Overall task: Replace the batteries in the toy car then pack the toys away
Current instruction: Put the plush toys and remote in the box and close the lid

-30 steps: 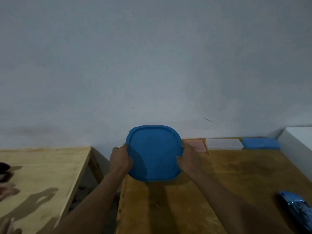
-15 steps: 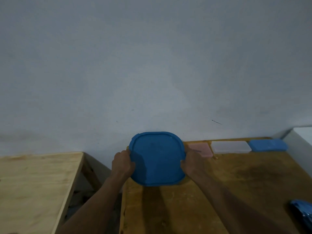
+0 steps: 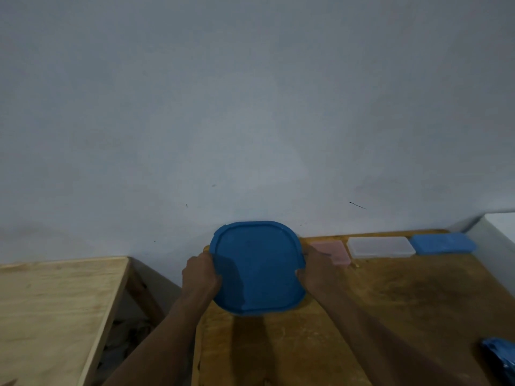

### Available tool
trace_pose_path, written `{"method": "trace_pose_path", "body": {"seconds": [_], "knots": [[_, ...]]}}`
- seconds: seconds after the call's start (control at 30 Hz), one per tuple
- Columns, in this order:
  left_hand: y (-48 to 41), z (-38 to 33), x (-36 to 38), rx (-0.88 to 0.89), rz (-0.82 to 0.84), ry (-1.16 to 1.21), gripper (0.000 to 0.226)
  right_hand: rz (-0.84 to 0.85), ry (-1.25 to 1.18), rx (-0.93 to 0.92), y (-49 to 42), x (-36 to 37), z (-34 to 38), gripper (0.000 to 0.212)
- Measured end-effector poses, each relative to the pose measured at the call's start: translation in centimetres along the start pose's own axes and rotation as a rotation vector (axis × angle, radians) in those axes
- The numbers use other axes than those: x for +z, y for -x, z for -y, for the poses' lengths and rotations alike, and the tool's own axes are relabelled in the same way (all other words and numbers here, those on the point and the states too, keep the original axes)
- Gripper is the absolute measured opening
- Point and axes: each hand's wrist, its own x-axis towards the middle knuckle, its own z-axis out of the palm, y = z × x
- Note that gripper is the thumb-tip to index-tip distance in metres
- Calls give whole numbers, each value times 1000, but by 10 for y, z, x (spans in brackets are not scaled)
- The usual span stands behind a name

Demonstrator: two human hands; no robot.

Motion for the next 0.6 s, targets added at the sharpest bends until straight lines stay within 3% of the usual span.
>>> {"method": "trace_pose_path", "body": {"seconds": [0.1,0.17,0.27,0.43,0.6], "knots": [[1,-4,-2,36,24,-26,29,73,184,-79,-3,-6,8,49],[3,-8,-3,145,27,-74,51,124,265,-184,-7,-3,15,52],[0,-15,-7,329,111,-224,78,230,411,-328,-16,3,18,77],[-8,-16,-20,388,380,-291,83,373,357,-369,-25,-7,12,84],[-14,-24,-25,339,494,-310,97,438,332,-362,-29,-5,7,101]]}}
